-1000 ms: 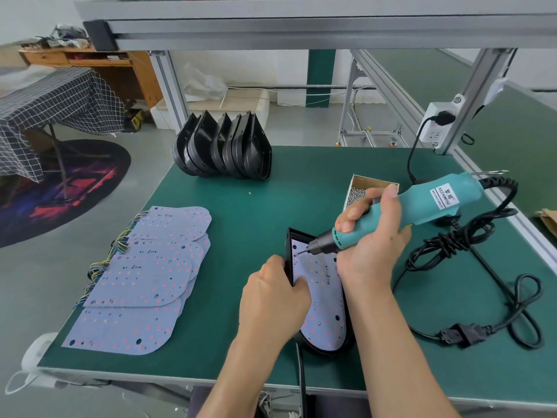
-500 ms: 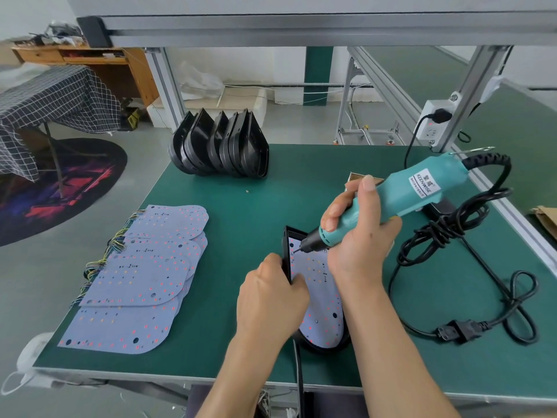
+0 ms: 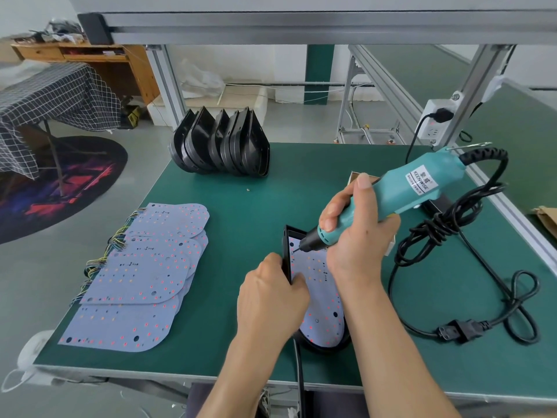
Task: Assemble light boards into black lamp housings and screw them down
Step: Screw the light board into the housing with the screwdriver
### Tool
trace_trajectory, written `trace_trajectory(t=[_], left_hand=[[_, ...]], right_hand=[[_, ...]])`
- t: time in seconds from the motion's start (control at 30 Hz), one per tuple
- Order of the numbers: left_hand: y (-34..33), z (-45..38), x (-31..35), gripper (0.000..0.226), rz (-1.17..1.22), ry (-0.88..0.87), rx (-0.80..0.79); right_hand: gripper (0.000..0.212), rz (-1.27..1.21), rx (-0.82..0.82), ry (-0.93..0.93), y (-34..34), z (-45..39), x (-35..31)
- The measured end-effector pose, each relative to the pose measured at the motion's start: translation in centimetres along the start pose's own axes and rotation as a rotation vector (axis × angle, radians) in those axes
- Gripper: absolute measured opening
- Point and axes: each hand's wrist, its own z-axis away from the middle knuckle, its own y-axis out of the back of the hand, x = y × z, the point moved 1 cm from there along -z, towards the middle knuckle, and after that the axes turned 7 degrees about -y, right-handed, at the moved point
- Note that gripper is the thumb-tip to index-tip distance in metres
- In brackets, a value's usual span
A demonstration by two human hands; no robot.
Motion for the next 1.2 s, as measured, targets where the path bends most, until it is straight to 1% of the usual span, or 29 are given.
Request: trace_trajectory(t=[0.1, 0.3, 0.43, 0.63, 0.73, 0.9, 1.07, 1.13, 1.2], left_hand=[[-0.06, -0.01, -0.01, 0.032, 0.009, 0.002, 0.002], [-0.13, 0.02, -0.06, 0.031, 0.017, 0.017, 0.001], [-0.13, 0.05, -0.13, 0.031, 0.020, 0.017, 0.006], [-0.16, 0.08, -0.30, 0.032, 0.015, 0.014, 0.014], [-0.22, 0.09, -0.37, 0.032, 0.019, 0.012, 0.014], [-0.24, 0.02, -0.47, 0.033, 0.009, 0.006, 0.018], [-0.21, 0.06, -0.69, 0.033, 0.018, 0.014, 0.014], [-0.22, 0.03, -0.73, 0.033, 0.035, 0.014, 0.005], [-0.28, -0.06, -0.66, 0.033, 0.051, 0.009, 0.000]], right_hand=[[0.027, 0.006, -0.005, 0.004, -0.03, -0.02, 0.09], [0.031, 0.009, -0.023, -0.007, -0.05, -0.08, 0.29], [0.028, -0.002, -0.030, -0.006, -0.11, 0.01, 0.25], [0.030, -0.001, -0.031, -0.016, -0.16, 0.07, 0.36], [0.026, -0.004, -0.032, -0.008, -0.16, 0.19, 0.33], [0.026, 0.010, -0.036, -0.012, -0.21, 0.15, 0.27], [0.019, 0.028, -0.080, 0.018, -0.20, 0.46, 0.15], [0.023, 0.027, -0.105, 0.013, -0.19, 0.48, 0.00], [0.032, 0.022, -0.093, -0.004, -0.17, 0.54, -0.25]])
